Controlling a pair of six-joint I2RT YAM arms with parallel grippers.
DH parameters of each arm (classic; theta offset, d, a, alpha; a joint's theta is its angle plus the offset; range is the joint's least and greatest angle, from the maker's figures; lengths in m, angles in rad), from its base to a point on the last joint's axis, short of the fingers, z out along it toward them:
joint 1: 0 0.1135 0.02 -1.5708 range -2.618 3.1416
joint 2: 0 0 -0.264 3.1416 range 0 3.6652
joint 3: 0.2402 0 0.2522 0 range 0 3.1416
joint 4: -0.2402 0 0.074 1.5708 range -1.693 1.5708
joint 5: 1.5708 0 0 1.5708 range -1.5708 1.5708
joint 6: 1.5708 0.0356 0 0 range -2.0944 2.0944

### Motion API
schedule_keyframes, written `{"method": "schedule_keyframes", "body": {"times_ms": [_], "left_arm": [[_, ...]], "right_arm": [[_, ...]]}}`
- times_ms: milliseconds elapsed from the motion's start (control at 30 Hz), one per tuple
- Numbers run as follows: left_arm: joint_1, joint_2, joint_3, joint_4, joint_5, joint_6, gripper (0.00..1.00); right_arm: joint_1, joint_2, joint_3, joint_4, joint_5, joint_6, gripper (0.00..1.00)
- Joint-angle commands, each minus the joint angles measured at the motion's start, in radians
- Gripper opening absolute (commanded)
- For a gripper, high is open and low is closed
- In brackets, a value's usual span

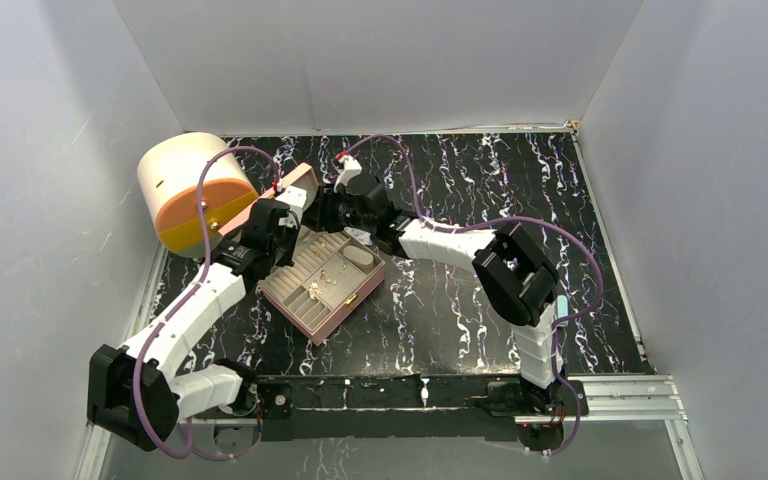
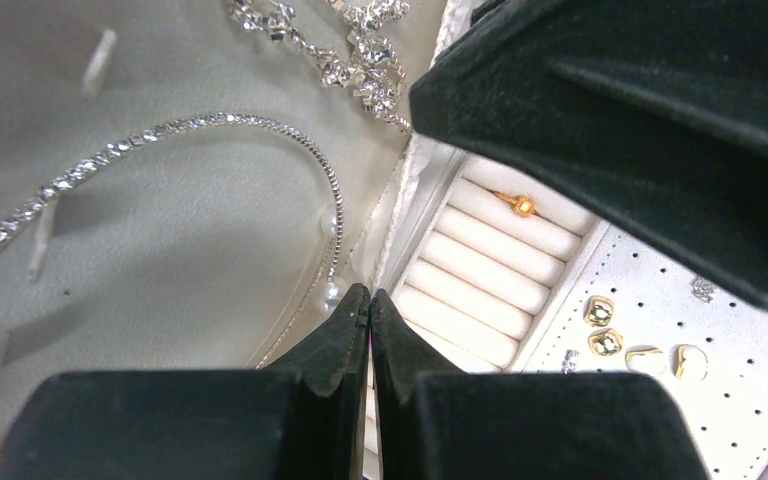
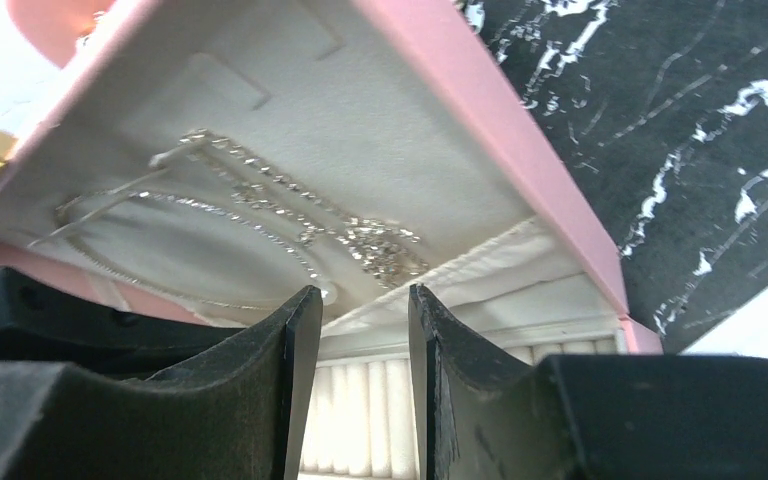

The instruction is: Organize the mixed jewelry

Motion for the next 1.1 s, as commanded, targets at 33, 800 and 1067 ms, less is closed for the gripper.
{"method": "schedule_keyframes", "body": {"times_ms": [33,800,1067], "left_arm": [[-0.002,-0.06,0.048,0.021,0.0,-0.021,0.0],[-0.002,-0.116,0.064,0.048,0.023,-0.029,0.12],[-0.002,-0.181,0.097,0.039,0.359,-0.096,0.38]], "right_arm": [[0.0,-0.044,0.002,-0.031,0.108,0.046,0.46],[-0.01,-0.067,0.01,-0.085,0.108,0.049,0.47],[-0.016,-0.184,-0.092,-0.077,0.032,0.0,0.49]]}}
